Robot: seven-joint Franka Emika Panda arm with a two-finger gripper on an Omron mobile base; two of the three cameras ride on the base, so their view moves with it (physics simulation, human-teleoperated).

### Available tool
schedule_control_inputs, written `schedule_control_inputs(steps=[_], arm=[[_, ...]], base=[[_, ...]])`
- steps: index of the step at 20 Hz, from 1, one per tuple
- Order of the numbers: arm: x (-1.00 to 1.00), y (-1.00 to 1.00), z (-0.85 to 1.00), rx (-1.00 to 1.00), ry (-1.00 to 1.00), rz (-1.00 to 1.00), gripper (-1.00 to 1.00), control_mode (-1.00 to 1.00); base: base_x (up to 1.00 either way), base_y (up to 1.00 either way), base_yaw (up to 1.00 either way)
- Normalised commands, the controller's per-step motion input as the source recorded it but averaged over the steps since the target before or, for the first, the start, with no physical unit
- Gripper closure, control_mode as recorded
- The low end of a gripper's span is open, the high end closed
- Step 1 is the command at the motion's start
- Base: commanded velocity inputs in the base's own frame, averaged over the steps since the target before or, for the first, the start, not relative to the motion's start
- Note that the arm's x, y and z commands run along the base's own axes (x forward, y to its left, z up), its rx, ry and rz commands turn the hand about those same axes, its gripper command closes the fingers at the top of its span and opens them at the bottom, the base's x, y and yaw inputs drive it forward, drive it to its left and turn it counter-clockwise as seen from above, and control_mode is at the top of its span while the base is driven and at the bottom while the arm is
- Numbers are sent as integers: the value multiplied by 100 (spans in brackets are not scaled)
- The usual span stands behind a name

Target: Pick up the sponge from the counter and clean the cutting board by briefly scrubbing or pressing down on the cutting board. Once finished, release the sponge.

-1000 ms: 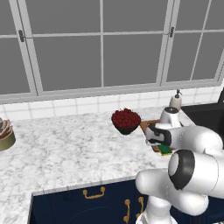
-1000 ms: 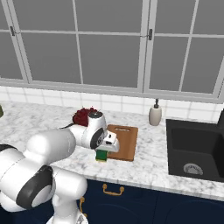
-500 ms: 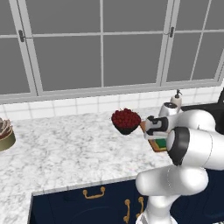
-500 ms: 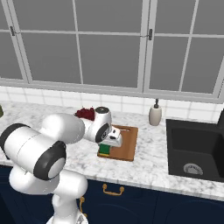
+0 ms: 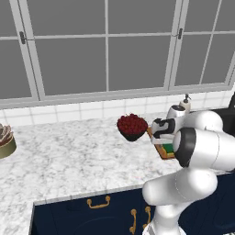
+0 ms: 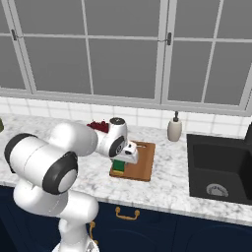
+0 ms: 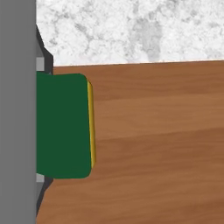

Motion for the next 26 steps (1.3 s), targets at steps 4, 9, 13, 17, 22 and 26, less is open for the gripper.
schedule_control_inputs(steps=[4, 9, 13, 17, 22, 26], arm=[[0, 1, -11, 0, -1, -6, 100, -100], [7, 2, -9, 0, -2, -7, 100, -100], [9, 2, -1, 0, 0, -6, 100, -100], [41, 1, -1, 0, -1, -2, 100, -100], [62, 0, -3, 0, -5, 0, 100, -100], [60, 0, -8, -2, -11, -1, 100, -100]], base=[[0, 0, 0], [0, 0, 0], [0, 0, 0], [0, 0, 0], [0, 0, 0], [0, 0, 0]])
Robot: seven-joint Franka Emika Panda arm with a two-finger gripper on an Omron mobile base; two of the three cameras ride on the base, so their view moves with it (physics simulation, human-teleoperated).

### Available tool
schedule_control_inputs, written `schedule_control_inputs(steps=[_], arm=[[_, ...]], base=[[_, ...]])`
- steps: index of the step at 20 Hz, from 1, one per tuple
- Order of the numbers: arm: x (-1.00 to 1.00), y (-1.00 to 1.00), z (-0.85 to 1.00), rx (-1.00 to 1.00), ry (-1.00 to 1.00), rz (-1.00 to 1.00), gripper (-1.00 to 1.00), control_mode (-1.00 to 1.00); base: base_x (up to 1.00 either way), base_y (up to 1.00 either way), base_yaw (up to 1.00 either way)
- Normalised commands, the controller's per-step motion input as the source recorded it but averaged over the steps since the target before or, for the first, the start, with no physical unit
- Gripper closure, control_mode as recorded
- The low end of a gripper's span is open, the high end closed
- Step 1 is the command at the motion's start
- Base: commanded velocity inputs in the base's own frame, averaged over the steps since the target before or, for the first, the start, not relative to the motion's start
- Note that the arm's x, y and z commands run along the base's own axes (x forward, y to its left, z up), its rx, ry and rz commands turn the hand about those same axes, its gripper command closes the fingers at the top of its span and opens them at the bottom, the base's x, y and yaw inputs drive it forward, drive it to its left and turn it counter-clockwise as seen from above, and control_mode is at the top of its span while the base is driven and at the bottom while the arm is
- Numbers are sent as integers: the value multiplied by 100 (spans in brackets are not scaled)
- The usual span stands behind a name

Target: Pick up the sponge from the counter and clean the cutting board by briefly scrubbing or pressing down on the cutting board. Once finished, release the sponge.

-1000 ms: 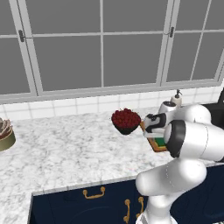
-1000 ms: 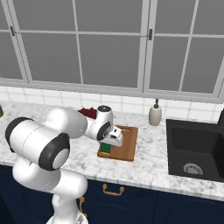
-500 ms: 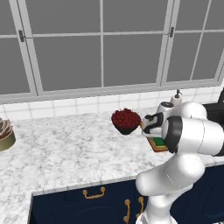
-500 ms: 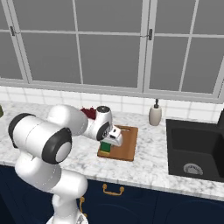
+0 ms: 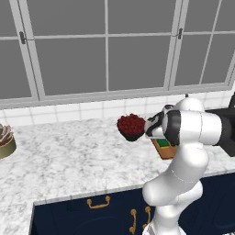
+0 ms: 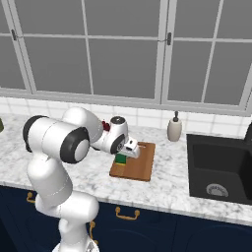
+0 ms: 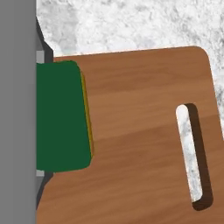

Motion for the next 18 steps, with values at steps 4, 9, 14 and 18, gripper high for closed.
schedule_control_inputs(steps=[4, 9, 14, 18], arm=[[59, 0, -1, 0, -11, -5, 100, -100], [57, 0, 0, 0, -12, -9, 100, -100], [65, -3, 0, 0, -8, -10, 100, -100], [66, -6, 0, 0, -3, -10, 100, -100]], base=[[0, 0, 0], [0, 0, 0], [0, 0, 0], [0, 0, 0]])
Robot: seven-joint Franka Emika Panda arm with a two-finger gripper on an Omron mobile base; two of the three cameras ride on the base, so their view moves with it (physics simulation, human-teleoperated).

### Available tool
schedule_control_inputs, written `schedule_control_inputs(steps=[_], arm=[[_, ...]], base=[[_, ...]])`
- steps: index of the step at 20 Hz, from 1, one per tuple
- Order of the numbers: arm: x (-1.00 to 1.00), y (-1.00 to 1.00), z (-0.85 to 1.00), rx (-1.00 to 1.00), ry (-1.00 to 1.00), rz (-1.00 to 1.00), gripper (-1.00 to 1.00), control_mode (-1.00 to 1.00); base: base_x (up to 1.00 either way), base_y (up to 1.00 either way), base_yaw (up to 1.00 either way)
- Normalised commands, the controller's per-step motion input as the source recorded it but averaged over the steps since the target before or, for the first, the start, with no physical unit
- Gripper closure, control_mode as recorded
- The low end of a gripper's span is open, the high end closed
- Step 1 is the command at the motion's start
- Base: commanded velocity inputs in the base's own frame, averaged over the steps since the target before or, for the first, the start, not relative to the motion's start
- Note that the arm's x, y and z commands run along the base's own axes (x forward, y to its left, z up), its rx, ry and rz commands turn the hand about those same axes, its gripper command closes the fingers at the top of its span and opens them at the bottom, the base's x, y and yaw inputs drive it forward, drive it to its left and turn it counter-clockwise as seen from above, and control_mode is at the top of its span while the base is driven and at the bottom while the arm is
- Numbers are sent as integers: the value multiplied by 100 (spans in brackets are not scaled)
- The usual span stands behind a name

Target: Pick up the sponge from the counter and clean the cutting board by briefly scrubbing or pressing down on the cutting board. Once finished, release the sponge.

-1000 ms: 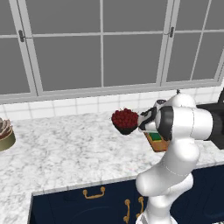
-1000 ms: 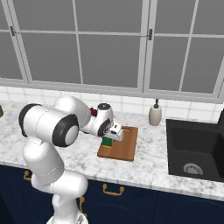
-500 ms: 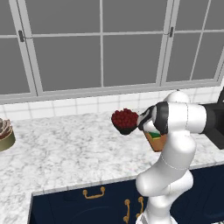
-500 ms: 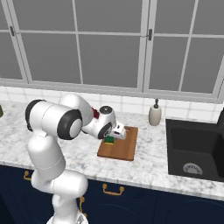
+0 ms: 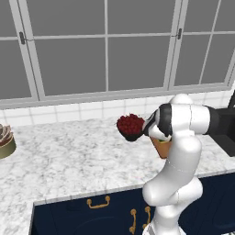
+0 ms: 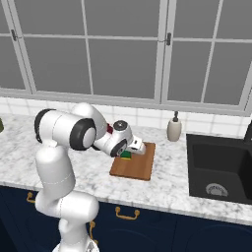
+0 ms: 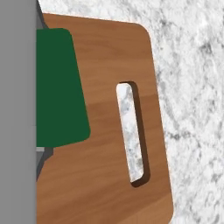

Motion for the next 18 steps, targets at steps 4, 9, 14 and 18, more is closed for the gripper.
schedule_control_inputs(steps=[4, 9, 14, 18], arm=[[16, -25, 0, 0, -4, -4, 100, -100], [0, -55, 0, 0, -3, 0, 100, -100], [-3, -70, -1, 7, 1, 0, 100, -100], [-3, -3, -33, 13, 8, 7, 100, -100]], base=[[0, 0, 0], [0, 0, 0], [0, 0, 0], [0, 0, 0]])
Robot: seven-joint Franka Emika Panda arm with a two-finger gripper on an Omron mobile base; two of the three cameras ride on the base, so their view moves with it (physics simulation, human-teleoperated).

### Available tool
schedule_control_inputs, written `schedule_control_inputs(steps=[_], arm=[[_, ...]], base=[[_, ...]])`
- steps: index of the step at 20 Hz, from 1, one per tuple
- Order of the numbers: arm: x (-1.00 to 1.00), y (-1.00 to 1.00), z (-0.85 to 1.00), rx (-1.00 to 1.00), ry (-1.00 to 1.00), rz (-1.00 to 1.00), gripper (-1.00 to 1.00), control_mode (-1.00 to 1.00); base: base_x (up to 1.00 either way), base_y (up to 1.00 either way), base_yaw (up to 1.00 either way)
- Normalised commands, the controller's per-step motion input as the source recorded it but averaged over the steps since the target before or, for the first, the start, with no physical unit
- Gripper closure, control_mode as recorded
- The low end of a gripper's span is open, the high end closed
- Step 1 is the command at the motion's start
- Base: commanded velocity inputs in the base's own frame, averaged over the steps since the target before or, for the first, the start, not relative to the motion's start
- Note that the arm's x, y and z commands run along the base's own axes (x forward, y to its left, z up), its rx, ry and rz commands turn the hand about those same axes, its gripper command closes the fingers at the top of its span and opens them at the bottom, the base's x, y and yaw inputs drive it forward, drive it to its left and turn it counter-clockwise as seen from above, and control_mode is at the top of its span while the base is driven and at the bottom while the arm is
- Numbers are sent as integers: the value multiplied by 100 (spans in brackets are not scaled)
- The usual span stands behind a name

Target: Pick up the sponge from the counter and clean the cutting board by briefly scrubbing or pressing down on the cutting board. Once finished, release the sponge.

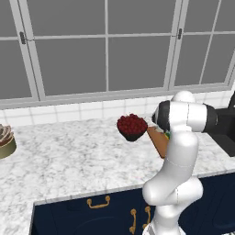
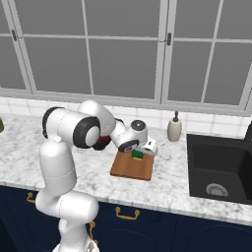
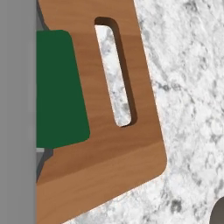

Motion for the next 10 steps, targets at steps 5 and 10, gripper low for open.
schedule_control_inputs(steps=[5, 10], arm=[[-28, 6, -41, 16, 1, 4, 100, -100], [-63, 7, -12, -1, -4, 4, 100, -100]], base=[[0, 0, 0], [0, 0, 0]])
